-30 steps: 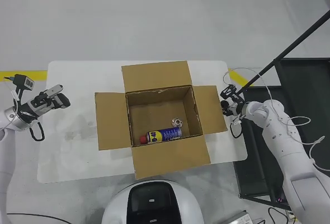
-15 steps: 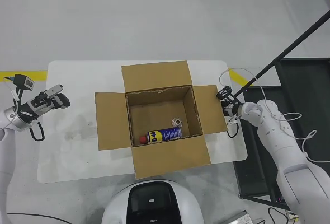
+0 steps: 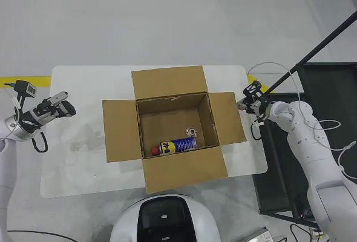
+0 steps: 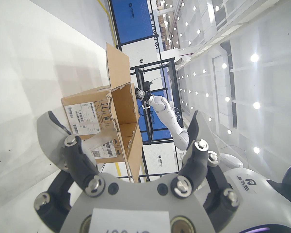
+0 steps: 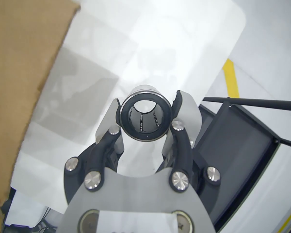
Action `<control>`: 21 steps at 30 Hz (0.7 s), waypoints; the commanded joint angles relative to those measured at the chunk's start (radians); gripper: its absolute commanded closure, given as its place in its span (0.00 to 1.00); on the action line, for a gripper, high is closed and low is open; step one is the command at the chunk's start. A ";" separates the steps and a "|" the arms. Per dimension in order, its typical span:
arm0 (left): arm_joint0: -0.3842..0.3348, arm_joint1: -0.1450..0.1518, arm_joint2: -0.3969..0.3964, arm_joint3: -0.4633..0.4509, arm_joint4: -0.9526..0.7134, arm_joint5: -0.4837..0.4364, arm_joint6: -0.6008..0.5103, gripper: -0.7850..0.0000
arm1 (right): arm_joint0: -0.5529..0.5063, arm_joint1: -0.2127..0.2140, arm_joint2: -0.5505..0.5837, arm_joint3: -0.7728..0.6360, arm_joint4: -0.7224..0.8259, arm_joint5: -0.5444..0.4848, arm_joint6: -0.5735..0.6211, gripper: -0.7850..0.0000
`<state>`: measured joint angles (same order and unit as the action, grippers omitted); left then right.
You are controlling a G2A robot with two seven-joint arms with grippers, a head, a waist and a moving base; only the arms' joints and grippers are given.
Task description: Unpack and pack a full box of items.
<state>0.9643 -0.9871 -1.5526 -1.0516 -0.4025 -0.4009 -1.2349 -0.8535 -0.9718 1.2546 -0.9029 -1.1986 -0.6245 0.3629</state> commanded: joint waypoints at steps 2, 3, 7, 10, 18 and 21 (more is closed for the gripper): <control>0.000 0.000 0.000 0.000 0.000 0.000 0.000 0.00 | -0.054 0.022 0.066 -0.146 -0.017 0.026 0.021 1.00; 0.000 0.000 0.000 0.000 0.000 0.000 0.000 0.00 | -0.078 0.030 0.089 -0.203 -0.023 0.032 0.031 1.00; 0.000 0.000 0.000 0.000 0.000 0.000 0.000 0.00 | -0.164 0.053 0.169 -0.428 -0.052 0.042 0.087 1.00; 0.000 0.000 0.000 0.000 0.000 0.000 0.000 0.00 | -0.213 0.062 0.211 -0.572 -0.040 0.044 0.110 1.00; 0.000 0.000 0.000 0.000 0.000 0.000 0.000 0.00 | -0.207 0.054 0.137 -0.801 0.031 -0.038 0.115 1.00; 0.000 0.000 0.000 0.000 0.000 0.000 0.000 0.00 | -0.157 0.039 0.037 -0.822 0.039 -0.056 0.119 1.00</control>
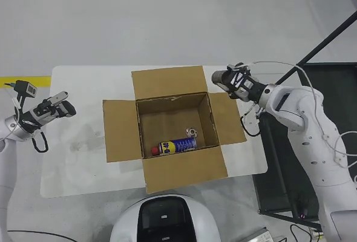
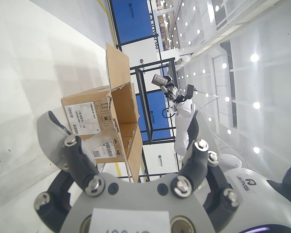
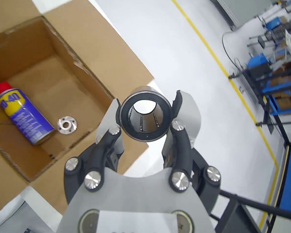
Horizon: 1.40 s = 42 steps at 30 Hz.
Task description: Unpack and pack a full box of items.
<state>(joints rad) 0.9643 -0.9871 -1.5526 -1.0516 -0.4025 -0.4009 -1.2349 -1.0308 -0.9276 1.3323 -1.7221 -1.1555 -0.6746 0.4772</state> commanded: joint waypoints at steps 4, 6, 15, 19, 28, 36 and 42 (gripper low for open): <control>0.000 0.000 0.000 0.000 0.000 0.000 0.000 0.00 | 0.101 -0.034 -0.200 0.014 0.000 -0.023 0.010 1.00; 0.000 0.000 0.000 0.000 0.000 0.000 0.000 0.00 | 0.143 -0.052 -0.277 0.039 0.003 -0.030 0.013 1.00; 0.000 0.000 0.000 0.000 0.000 0.000 0.000 0.00 | 0.297 -0.132 -0.551 0.215 0.005 -0.064 0.091 1.00; 0.000 0.000 0.000 0.000 0.000 0.000 0.000 0.00 | 0.345 -0.166 -0.622 0.312 0.034 -0.078 0.098 1.00; 0.000 0.000 0.000 0.000 0.000 0.000 0.000 0.00 | 0.413 -0.242 -0.751 0.480 0.024 -0.056 0.075 1.00; 0.000 0.000 0.000 0.000 0.000 0.000 0.000 0.00 | 0.455 -0.295 -0.808 0.604 0.008 -0.051 0.040 0.95; 0.000 0.000 0.000 0.000 0.000 0.000 0.000 0.00 | 0.472 -0.320 -0.827 0.666 -0.008 -0.055 0.025 0.56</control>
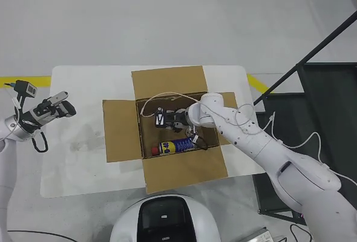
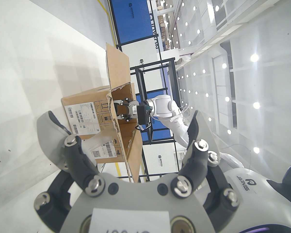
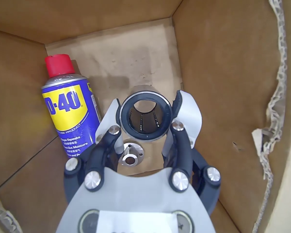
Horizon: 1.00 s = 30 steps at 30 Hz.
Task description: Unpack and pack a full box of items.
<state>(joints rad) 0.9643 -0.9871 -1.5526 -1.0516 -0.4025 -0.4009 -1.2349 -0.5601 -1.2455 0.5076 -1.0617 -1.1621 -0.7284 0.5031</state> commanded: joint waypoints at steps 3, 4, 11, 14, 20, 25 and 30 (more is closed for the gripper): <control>0.000 0.000 0.000 0.000 0.000 0.000 0.000 0.00 | 0.006 -0.013 -0.009 0.028 -0.011 -0.007 -0.007 0.48; 0.000 0.000 0.000 0.000 0.000 0.000 0.000 0.00 | 0.007 -0.016 -0.011 0.035 -0.015 -0.007 -0.009 0.39; 0.000 0.000 0.000 0.000 0.000 0.000 0.000 0.00 | 0.007 -0.018 0.008 0.044 -0.032 -0.026 -0.045 0.27; 0.000 0.000 0.000 0.000 0.000 0.000 0.000 0.00 | -0.008 0.001 0.047 0.013 -0.029 -0.054 -0.077 0.05; 0.000 0.000 0.000 0.000 0.000 0.000 0.000 0.00 | -0.096 0.080 0.206 -0.153 0.017 -0.141 -0.102 0.00; 0.000 0.000 0.000 0.000 0.000 0.000 0.000 0.00 | -0.236 0.156 0.386 -0.334 0.114 -0.206 -0.057 0.00; 0.004 0.000 0.003 -0.013 0.004 0.002 0.007 0.00 | -0.365 0.211 0.535 -0.471 0.269 -0.229 0.049 0.00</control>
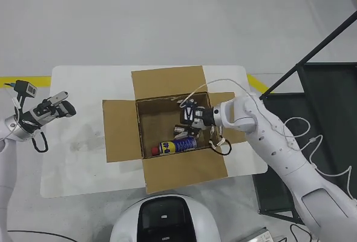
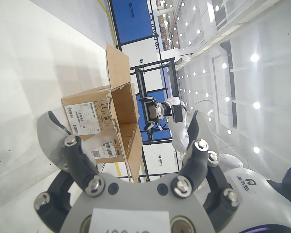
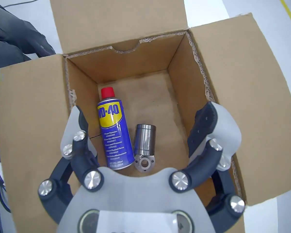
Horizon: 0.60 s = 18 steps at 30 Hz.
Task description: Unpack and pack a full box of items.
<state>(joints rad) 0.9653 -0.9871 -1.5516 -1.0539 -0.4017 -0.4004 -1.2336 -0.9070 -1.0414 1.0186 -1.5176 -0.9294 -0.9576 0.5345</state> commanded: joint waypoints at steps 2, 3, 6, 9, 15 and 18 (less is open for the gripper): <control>0.016 0.001 0.015 -0.068 0.018 0.015 -0.005 0.00 | -0.064 0.023 0.070 -0.043 0.138 0.001 0.060 0.00; 0.021 0.002 0.021 -0.092 0.018 0.024 -0.022 0.00 | -0.081 0.032 0.090 -0.056 0.187 0.002 0.093 0.00; 0.025 0.004 0.047 -0.141 0.020 0.043 -0.087 0.00 | -0.128 0.056 0.147 -0.076 0.350 0.017 0.181 0.00; 0.011 0.000 0.088 -0.127 0.035 0.053 -0.099 0.00 | -0.174 0.078 0.195 -0.065 0.538 0.066 0.259 0.00; -0.065 -0.028 0.205 -0.021 0.010 0.066 -0.052 0.00 | -0.190 0.090 0.223 -0.071 0.591 0.122 0.321 0.00; -0.111 -0.043 0.252 0.042 -0.019 0.071 -0.051 0.00 | -0.190 0.090 0.223 -0.071 0.591 0.122 0.321 0.00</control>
<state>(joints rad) 0.8667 -1.0270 -1.3127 -1.0308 -0.4158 -0.3313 -1.2842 -1.0965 -0.9511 1.2420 -1.5888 -0.3387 -0.8362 0.8552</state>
